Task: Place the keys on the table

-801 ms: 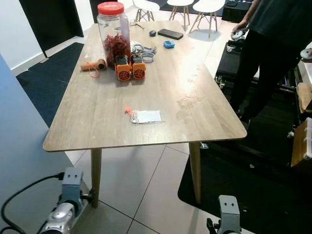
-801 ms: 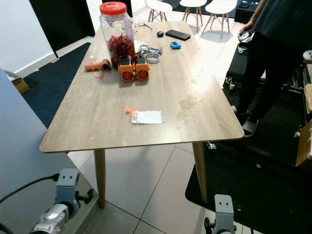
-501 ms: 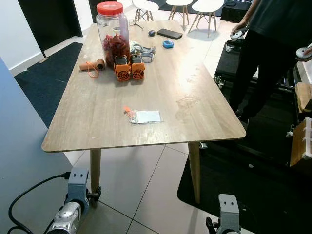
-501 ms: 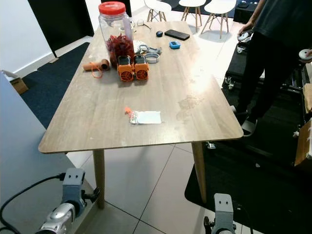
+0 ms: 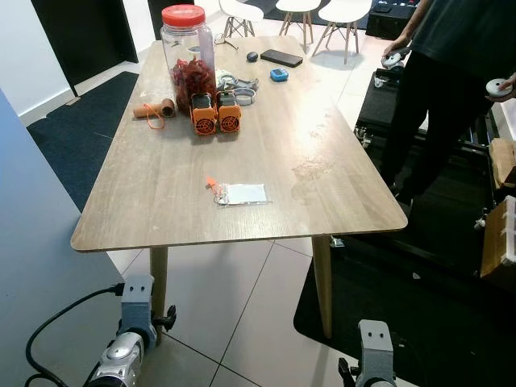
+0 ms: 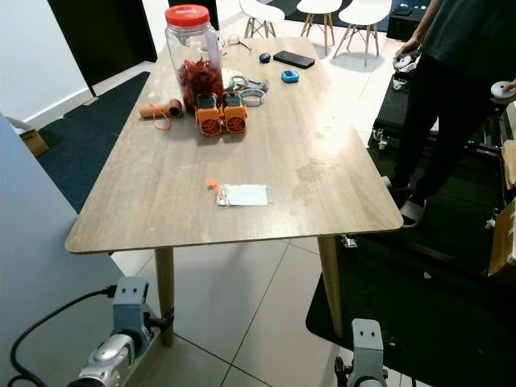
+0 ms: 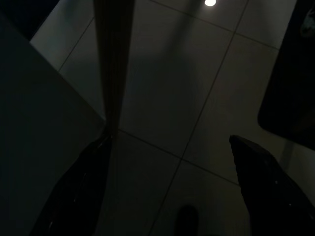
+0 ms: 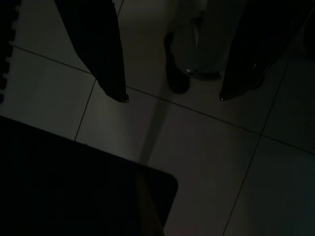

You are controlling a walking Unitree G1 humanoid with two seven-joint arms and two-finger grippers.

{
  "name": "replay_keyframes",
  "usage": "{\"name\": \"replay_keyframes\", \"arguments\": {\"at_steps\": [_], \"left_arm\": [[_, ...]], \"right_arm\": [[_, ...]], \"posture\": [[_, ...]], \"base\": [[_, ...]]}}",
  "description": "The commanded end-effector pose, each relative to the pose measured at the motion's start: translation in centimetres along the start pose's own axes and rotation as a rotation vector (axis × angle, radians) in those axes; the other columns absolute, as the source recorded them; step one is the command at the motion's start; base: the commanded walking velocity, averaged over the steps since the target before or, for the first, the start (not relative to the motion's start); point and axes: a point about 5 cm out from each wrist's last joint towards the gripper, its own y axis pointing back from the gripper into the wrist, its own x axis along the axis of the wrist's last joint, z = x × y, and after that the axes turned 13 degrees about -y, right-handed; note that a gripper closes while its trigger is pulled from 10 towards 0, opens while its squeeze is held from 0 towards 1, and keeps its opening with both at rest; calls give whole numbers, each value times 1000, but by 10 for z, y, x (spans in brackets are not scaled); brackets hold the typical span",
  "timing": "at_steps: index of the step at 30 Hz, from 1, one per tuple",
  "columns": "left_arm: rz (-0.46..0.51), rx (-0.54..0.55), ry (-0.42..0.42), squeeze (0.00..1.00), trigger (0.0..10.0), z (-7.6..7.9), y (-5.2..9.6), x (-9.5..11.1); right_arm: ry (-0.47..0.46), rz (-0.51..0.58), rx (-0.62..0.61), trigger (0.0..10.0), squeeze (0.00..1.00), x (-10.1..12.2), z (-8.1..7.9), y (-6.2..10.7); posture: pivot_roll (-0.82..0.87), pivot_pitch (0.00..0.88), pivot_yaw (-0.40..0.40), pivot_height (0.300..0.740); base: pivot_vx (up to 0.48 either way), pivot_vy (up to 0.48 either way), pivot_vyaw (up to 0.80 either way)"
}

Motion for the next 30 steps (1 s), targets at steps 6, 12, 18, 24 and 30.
{"name": "replay_keyframes", "arguments": {"at_steps": [6, 12, 18, 24, 30], "left_arm": [[16, -3, 9, 0, 10000, 2, -2, 3], [28, -2, 13, 0, 10000, 2, -2, 6], [43, -5, 11, 0, 10000, 3, -3, 8], [62, -22, -23, 0, 10000, 4, -3, 12], [67, -28, -28, 0, 10000, 4, -4, 13]], "right_arm": [[-10, -3, -4, 10000, 0, -1, 0, 0], [-9, -4, -6, 10000, 0, -1, 1, 0], [-8, -5, -4, 10000, 0, -2, 1, 1], [-7, -8, -1, 10000, 0, -3, 0, 1], [-9, -9, 1, 10000, 0, -4, -1, 1]], "posture": [[24, 9, 4, 740], [25, 14, 2, 740], [28, 23, 0, 740], [35, 31, -1, 740], [37, 33, 0, 740]], "base": [[-286, 0, 0], [-294, 0, 0], [-302, 0, 0], [-293, 0, 0], [-228, 0, 0]]}}
